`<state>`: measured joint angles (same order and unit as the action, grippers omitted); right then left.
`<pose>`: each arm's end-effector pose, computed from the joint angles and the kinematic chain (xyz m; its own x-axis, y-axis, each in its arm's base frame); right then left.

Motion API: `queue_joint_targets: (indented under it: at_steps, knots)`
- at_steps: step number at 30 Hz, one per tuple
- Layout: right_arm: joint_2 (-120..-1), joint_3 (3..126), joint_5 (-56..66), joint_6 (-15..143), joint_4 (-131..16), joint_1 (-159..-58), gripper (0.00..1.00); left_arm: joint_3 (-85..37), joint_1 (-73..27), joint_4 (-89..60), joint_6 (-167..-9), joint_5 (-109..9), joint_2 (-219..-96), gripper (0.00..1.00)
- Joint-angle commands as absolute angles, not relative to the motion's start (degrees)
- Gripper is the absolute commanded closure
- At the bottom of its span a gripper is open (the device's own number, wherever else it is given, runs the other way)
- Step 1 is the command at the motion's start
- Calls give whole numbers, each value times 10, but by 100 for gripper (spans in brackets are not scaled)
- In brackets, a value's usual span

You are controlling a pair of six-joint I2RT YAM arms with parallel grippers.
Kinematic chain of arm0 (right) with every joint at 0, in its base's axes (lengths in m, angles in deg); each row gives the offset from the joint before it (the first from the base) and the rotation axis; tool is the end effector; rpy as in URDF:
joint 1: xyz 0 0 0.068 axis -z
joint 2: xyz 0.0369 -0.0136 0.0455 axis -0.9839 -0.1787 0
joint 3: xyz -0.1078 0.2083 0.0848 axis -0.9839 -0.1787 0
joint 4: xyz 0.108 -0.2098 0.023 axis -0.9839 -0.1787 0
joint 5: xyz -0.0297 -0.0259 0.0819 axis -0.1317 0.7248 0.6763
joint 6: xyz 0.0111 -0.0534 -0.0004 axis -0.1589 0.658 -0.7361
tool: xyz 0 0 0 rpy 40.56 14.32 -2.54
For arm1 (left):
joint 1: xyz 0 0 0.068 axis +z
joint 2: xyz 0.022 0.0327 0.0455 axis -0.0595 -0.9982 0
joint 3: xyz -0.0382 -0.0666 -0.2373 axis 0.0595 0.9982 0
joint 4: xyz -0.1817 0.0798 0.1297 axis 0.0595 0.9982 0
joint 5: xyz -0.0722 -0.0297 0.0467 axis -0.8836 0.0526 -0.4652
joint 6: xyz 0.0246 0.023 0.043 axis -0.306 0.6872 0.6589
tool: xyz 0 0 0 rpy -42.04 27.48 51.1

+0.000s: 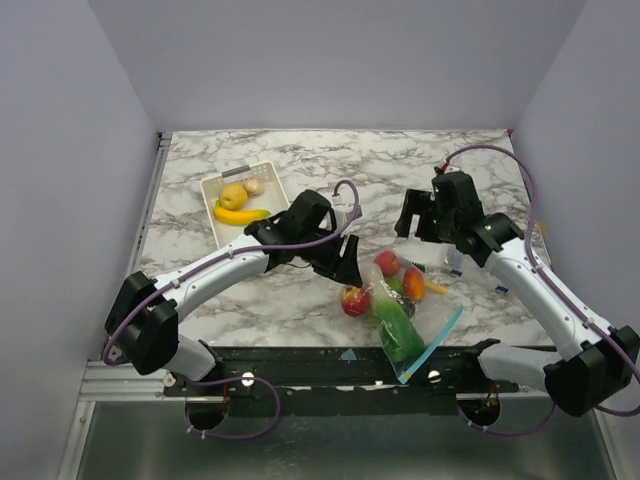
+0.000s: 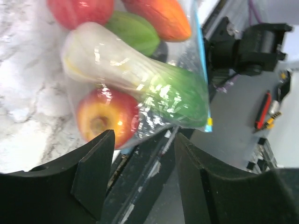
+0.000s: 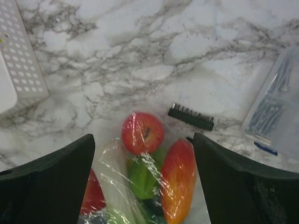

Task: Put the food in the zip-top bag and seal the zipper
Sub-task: Move the zipper food storage bag to the center of the board.

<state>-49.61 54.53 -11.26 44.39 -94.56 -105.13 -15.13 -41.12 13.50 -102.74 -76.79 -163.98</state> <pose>0.2227 0.0994 0.3076 -0.6852 0.1638 -0.7097 -0.0136 0.9713 0.2374 0.1905 -0.2167 0.2632 -0.8362 0.3058 -0.4552 0.5482 0.4886 -0.6788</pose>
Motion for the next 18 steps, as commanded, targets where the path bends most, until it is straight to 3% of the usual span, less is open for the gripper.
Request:
queue_joint_targets:
  at_steps: [1, 10, 14, 18]
  knots:
    - [-439, 479, -79, 426, -985, -1053, 11, -150, -411, 114, -1017, -668, -1656, 45]
    - [-405, 469, -126, 440, -974, -1053, 11, -146, -416, 45, -1030, -716, -1736, 50]
    - [-387, 465, -133, 446, -968, -1053, 11, -152, -415, 38, -1025, -738, -1761, 69]
    - [-384, 456, -129, 446, -965, -1053, 11, -154, -408, 44, -1020, -745, -1765, 96]
